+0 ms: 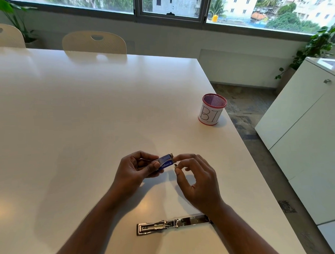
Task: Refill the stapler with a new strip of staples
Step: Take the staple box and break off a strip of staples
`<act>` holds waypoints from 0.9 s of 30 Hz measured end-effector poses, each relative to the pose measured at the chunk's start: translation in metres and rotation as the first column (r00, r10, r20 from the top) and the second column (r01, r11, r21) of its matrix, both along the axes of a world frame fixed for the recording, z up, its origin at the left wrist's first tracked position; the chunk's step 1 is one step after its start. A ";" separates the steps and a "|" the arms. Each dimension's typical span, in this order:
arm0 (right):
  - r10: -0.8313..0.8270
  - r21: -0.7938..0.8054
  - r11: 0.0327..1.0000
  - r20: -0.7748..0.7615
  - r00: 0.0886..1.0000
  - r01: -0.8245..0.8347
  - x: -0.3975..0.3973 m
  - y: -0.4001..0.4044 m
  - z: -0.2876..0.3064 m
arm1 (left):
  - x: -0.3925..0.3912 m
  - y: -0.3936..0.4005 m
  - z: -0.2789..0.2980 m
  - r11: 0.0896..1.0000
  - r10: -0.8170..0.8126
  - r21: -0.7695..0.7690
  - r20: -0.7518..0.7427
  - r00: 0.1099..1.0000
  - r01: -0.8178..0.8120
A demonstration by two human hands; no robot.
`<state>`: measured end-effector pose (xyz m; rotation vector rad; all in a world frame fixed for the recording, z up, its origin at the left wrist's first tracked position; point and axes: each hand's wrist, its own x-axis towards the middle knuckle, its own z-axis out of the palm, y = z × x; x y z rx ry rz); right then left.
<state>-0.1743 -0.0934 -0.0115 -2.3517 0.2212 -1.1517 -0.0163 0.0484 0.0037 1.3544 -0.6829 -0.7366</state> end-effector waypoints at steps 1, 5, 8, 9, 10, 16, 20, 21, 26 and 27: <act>0.010 0.021 1.000 -0.004 1.000 -0.010 0.000 0.000 0.000 | 0.000 0.000 0.000 1.000 0.001 -0.001 -0.002 1.000 -0.001; -0.025 0.026 0.999 -0.026 0.999 0.026 -0.002 -0.003 -0.002 | -0.001 0.000 -0.001 1.000 0.005 -0.007 -0.021 1.000 -0.005; -0.109 -0.016 0.994 -0.052 0.993 0.108 -0.002 -0.004 -0.004 | 0.000 0.000 -0.001 1.000 0.006 -0.007 -0.036 0.999 -0.006; -0.116 -0.007 0.993 -0.048 0.992 0.116 -0.002 -0.003 -0.004 | 0.000 0.000 -0.001 1.000 0.007 -0.006 -0.040 0.999 -0.007; -0.112 0.006 0.994 -0.040 0.993 0.112 -0.002 -0.002 -0.003 | 0.000 0.000 -0.001 1.000 0.007 -0.007 -0.042 0.999 -0.007; -0.053 0.048 0.997 -0.005 0.999 0.053 -0.001 0.001 -0.003 | -0.001 0.000 0.002 1.000 0.006 -0.013 -0.047 0.999 -0.007; -0.040 -0.024 0.999 -0.030 0.999 0.040 -0.001 -0.001 -0.004 | -0.001 0.001 0.002 1.000 0.004 -0.010 -0.043 0.999 -0.005; -0.042 -0.039 0.998 -0.048 0.998 0.041 0.000 -0.002 -0.005 | -0.001 0.001 0.002 1.000 0.003 -0.006 -0.037 0.999 -0.003; -0.025 -0.101 0.995 -0.089 0.996 0.016 -0.002 -0.008 -0.004 | -0.001 0.001 0.000 1.000 -0.001 0.010 -0.009 1.000 0.002; -0.017 -0.128 0.992 -0.092 0.996 0.005 -0.002 -0.007 -0.003 | -0.001 0.000 -0.001 1.000 0.000 0.006 -0.009 1.000 0.000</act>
